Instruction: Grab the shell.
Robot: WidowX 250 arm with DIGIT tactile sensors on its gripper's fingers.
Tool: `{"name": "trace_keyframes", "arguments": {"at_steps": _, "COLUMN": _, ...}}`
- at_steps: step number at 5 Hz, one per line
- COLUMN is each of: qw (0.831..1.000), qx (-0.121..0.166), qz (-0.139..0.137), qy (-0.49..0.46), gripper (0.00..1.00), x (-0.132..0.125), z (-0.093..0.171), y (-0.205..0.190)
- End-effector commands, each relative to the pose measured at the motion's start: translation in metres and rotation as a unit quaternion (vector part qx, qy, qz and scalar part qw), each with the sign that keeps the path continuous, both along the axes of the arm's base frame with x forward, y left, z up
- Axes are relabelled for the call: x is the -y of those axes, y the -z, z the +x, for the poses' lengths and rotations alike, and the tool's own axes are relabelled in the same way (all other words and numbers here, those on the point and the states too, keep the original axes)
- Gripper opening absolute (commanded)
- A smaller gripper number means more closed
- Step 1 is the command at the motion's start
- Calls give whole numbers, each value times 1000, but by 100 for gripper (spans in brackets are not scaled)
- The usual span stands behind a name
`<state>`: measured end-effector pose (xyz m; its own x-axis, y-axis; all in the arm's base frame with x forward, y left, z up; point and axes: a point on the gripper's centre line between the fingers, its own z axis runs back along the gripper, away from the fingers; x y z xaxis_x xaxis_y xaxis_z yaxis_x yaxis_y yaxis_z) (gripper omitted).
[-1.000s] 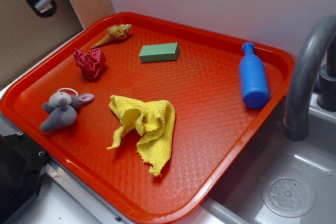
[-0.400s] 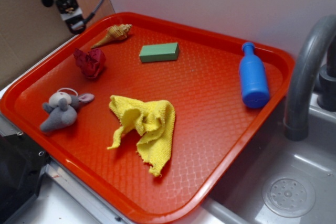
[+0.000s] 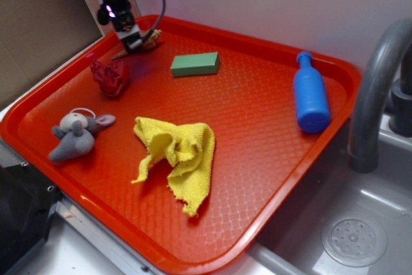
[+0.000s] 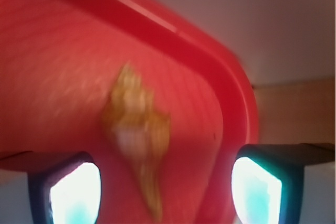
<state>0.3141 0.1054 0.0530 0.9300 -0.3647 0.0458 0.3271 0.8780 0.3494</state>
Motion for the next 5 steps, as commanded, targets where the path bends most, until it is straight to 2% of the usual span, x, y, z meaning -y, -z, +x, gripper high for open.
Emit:
{"name": "trace_keyframes", "arguments": {"at_steps": 1, "qw": 999, "qx": -18, "qz": -48, "qy": 18, "gripper": 100, "x": 8, "z": 21, "y": 28}}
{"name": "trace_keyframes", "arguments": {"at_steps": 2, "qw": 993, "qx": -67, "qz": -84, "qy": 40, "gripper": 0, "x": 13, "z": 9, "y": 54}}
{"name": "trace_keyframes", "arguments": {"at_steps": 4, "qw": 994, "qx": -70, "qz": -79, "qy": 39, "gripper": 0, "x": 18, "z": -12, "y": 31}}
{"name": "trace_keyframes", "arguments": {"at_steps": 5, "qw": 997, "qx": -50, "qz": -55, "qy": 10, "gripper": 0, "x": 35, "z": -21, "y": -7}}
